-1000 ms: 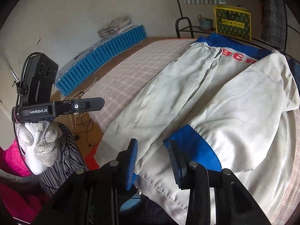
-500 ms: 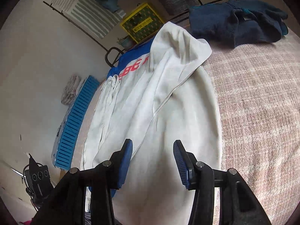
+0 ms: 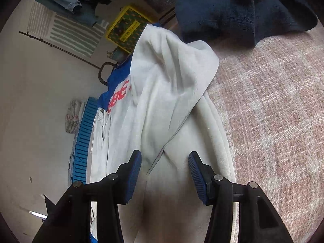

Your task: Fold large clothes

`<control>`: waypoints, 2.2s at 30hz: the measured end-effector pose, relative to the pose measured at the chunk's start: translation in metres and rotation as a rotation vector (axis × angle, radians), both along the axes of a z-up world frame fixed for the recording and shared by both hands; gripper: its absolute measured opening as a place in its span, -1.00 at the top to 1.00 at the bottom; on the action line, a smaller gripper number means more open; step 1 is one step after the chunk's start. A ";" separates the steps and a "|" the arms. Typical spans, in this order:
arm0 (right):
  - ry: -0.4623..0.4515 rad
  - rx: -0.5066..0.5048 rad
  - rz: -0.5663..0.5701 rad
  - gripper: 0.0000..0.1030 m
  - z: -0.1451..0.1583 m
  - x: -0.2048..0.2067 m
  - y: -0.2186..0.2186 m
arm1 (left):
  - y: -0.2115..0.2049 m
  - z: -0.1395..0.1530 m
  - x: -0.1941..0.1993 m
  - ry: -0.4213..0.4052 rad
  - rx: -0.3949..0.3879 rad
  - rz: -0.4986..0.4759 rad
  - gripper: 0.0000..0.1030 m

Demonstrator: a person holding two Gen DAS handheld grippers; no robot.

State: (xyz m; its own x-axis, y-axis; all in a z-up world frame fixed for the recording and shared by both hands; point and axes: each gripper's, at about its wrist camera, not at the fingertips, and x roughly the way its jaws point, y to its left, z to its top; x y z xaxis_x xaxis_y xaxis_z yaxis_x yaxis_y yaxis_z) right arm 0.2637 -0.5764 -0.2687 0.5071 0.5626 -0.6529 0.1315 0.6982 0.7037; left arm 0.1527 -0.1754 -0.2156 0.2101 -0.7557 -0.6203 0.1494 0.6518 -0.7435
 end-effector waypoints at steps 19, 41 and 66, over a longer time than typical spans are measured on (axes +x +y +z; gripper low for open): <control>-0.031 -0.318 -0.091 0.46 0.068 0.043 -0.051 | -0.075 0.035 -0.083 -0.013 0.025 -0.277 0.98; 0.019 0.022 0.186 -0.04 0.012 -0.211 0.015 | -0.042 -0.012 0.008 0.075 0.032 -0.160 -0.03; 0.108 -0.148 0.176 0.99 0.006 -0.221 0.011 | -0.102 -0.027 -0.028 0.027 0.107 -0.299 0.91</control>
State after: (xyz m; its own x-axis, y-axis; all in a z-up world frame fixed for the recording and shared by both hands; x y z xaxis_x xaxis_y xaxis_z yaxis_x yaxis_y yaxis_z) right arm 0.0424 -0.5653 -0.2631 0.3326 0.5304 -0.7798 0.0673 0.8114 0.5806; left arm 0.1252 -0.2771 -0.2422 -0.0294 -0.7116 -0.7020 0.3277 0.6566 -0.6793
